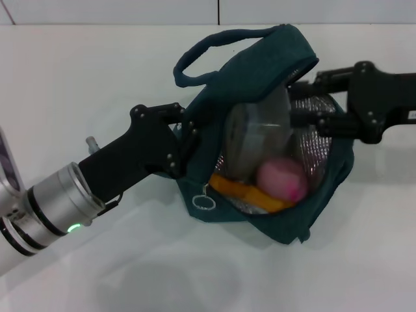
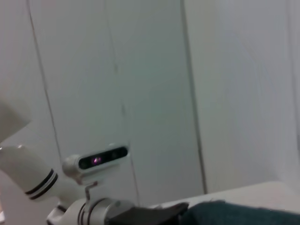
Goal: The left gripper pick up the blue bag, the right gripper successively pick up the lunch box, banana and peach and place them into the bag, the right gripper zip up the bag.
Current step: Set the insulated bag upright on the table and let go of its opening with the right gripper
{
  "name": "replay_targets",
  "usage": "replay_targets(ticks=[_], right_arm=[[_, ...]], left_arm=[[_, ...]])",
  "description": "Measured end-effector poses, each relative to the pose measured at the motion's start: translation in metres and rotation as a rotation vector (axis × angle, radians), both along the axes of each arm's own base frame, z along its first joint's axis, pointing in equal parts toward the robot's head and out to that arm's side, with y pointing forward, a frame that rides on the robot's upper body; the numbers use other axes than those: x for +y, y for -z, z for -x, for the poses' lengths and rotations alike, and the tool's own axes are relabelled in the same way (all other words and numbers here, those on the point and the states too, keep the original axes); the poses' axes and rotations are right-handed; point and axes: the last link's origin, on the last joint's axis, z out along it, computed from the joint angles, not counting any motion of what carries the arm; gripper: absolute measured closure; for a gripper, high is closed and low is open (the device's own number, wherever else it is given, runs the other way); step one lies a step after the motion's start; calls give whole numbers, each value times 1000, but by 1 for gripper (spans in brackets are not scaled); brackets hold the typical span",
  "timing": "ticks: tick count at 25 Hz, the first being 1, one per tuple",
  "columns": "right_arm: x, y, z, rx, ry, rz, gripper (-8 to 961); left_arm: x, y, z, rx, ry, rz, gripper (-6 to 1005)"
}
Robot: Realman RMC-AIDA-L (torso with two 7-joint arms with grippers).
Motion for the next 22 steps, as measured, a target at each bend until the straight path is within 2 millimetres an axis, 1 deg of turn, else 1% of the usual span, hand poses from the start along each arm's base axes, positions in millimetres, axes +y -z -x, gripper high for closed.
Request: replay_targets(ticks=[3, 4, 6, 8, 9, 11, 12, 14, 17, 20, 21, 22], right_arm=[[-7, -17, -9, 50, 5, -53, 608], [-14, -26, -16, 62, -1, -68, 585], [-26, -38, -27, 58, -37, -64, 540], [-39, -45, -38, 43, -77, -45, 495], [-49, -50, -47, 25, -95, -32, 472], [-58, -51, -59, -7, -101, -35, 498], [-64, -49, -69, -45, -97, -40, 510], [-68, -41, -81, -99, -78, -38, 536], [-70, -20, -93, -175, -31, 4, 548], [-67, -2, -95, -216, -8, 44, 548], [-67, -2, -95, -216, -8, 44, 548], [-62, 11, -93, -241, -7, 87, 548]], left_arm=[[1, 0, -1, -1, 2, 0, 857], [1, 0, -1, 0, 1, 0, 857], [1, 0, -1, 0, 2, 0, 856], [1, 0, -1, 1, 1, 0, 855], [1, 0, -1, 0, 1, 0, 854], [1, 0, -1, 1, 1, 0, 853], [1, 0, -1, 0, 1, 0, 853], [1, 0, 0, 1, -1, 1, 852], [2, 2, -2, 2, -1, 4, 851], [5, 4, -7, 0, 8, 12, 849], [5, 5, -8, -2, 8, 14, 849], [5, 6, -8, -4, 8, 15, 848]])
